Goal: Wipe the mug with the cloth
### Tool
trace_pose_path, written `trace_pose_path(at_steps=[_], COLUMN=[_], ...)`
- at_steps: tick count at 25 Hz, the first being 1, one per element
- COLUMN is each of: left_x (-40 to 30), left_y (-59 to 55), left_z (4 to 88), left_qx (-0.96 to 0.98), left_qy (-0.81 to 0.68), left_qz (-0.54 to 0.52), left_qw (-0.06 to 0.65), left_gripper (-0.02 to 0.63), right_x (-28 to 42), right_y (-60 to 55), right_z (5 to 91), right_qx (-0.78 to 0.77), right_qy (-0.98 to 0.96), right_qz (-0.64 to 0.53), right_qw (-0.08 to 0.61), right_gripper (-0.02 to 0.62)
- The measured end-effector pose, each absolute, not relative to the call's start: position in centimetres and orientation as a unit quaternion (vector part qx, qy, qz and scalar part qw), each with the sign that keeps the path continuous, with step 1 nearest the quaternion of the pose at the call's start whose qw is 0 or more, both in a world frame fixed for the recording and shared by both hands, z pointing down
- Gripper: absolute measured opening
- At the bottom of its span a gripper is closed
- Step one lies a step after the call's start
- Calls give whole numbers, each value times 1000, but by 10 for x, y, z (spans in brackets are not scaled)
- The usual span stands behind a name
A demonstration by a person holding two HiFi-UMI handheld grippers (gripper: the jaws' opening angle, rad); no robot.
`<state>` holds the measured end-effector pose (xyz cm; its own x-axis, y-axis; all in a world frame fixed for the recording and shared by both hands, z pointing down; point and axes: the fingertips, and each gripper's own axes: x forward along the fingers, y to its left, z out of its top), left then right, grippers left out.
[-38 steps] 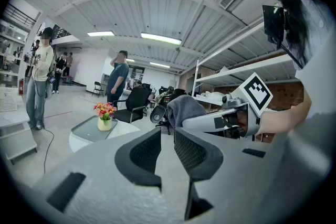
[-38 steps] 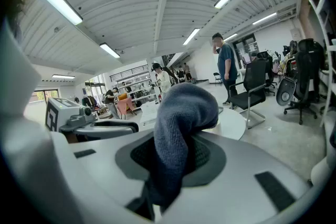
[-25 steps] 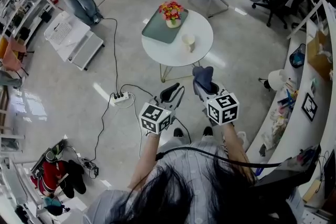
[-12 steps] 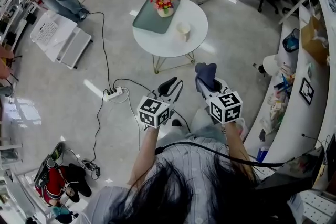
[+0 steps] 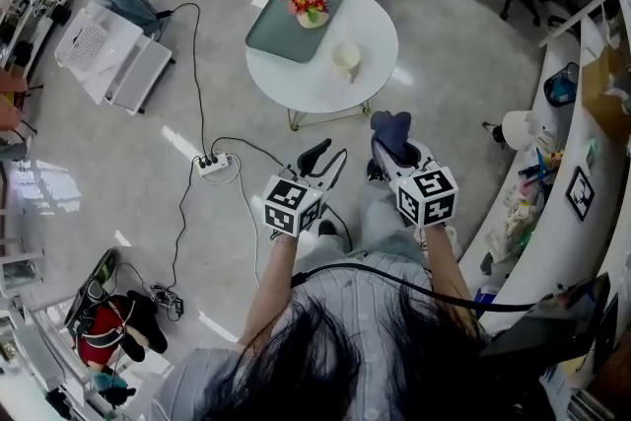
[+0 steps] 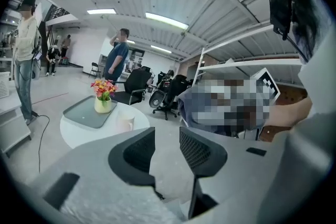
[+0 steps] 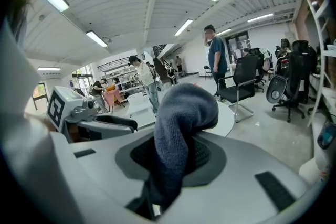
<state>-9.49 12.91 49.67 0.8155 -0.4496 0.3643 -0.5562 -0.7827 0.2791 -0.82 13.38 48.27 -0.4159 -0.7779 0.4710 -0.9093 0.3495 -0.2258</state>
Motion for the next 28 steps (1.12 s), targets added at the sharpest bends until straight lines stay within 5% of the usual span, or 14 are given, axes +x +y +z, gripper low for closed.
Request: trace_pose_path(at_steps=[28], left_x=[-27], left_y=[24], left_z=[566], left_qx=[842], left_qy=[-404], left_qz=[211], left_qw=[289], left_gripper=[132], right_x=[34], right_y=[8], right_z=[584], right_qx=[290], right_qy=[-885], right_qz=[265], right_qw=[252], right_gripper=[101])
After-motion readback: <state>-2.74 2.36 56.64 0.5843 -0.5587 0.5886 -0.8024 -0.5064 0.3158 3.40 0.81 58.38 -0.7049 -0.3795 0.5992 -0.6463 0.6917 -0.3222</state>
